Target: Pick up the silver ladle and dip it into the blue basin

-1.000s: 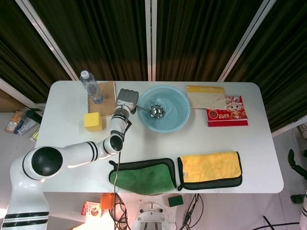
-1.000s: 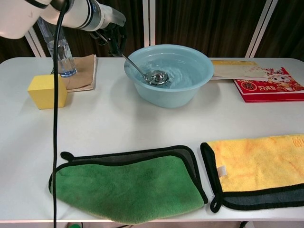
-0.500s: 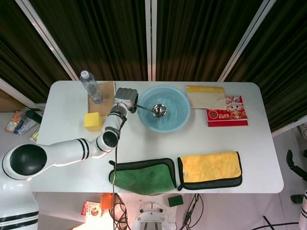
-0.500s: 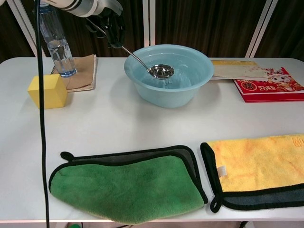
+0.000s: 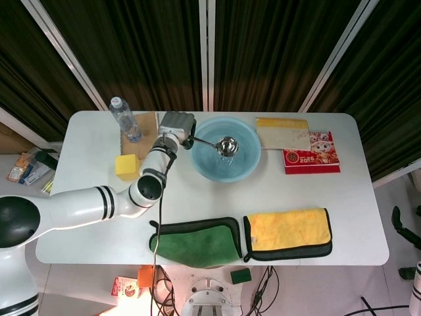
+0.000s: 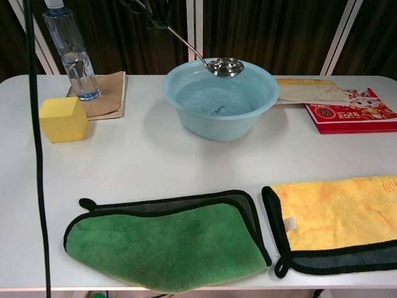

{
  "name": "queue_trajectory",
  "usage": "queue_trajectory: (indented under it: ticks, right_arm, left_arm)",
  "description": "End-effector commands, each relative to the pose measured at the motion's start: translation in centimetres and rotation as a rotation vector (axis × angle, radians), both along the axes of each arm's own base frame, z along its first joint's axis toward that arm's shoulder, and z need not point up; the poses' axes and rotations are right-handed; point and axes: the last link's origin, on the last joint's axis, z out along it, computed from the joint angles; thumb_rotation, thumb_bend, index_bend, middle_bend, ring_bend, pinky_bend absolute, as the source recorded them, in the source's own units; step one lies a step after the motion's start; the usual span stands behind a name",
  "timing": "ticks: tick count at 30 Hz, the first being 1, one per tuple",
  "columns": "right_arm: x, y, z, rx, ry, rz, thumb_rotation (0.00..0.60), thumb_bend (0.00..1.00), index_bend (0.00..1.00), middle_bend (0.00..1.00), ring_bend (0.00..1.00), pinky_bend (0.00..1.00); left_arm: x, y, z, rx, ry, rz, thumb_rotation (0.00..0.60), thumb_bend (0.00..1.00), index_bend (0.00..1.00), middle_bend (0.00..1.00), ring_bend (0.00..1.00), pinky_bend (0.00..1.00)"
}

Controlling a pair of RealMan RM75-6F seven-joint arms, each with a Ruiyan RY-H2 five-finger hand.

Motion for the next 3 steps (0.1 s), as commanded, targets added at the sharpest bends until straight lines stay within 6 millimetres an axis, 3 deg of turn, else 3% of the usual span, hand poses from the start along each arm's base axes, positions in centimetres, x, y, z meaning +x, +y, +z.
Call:
queue_trajectory:
  ticks: [1,3]
  right_arm:
    - [0.03,0.01,-0.03,0.0,0.001,0.001,0.6,0.39,0.0,0.0,0.0,0.0]
    - [0.06,0.02,-0.04,0.0,0.002,0.001,0.6,0.39,0.0,0.0,0.0,0.0]
  left_arm:
    - [0.68,-0.18,0.43,-0.01,-0.011,0.002,0.6,0.52,0.88,0.91,0.89,0.94]
    - [0.72,-0.14,0.62,-0.011,-0.006,0.004,0.6,0.52,0.88,0.91,0.89,0.94]
